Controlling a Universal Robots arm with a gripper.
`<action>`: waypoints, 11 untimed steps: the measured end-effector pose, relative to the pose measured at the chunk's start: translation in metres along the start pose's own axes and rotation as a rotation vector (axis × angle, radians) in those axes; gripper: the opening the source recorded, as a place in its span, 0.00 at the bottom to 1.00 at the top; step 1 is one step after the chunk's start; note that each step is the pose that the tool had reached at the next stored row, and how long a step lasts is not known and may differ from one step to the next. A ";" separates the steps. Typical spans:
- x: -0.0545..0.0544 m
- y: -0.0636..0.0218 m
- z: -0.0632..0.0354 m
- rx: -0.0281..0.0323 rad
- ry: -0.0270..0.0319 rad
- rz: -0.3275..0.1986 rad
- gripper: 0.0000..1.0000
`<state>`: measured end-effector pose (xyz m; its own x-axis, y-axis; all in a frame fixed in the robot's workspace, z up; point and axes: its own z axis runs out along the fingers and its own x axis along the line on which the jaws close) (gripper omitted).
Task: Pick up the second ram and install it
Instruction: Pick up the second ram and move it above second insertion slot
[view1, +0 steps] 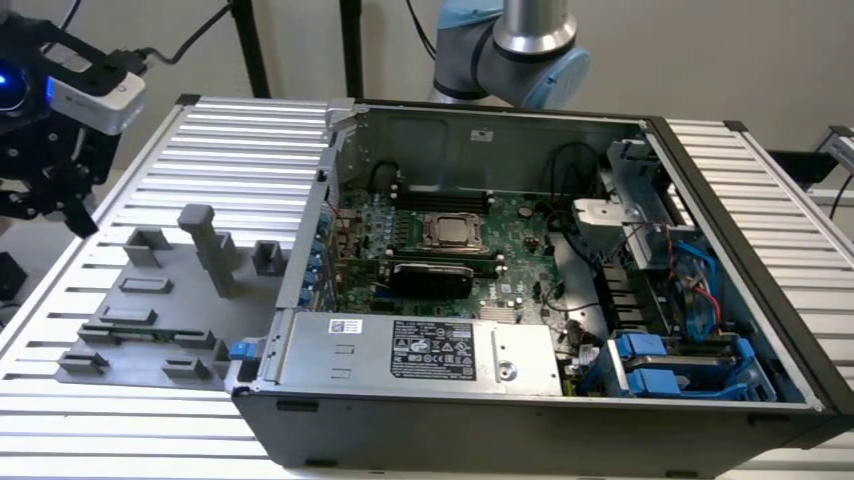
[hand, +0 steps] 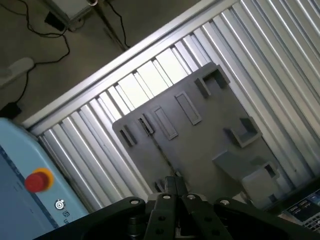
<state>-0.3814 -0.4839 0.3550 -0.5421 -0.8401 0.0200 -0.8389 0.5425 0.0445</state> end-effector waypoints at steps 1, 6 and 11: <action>0.000 0.0000 0.0006 0.0004 0.0009 -0.019 0.11; 0.000 -0.0001 0.0035 0.0021 0.0050 -0.110 0.11; 0.000 -0.0003 0.0065 0.0042 0.0089 -0.201 0.11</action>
<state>-0.3814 -0.4839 0.3485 -0.3630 -0.9316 0.0199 -0.9305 0.3636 0.0444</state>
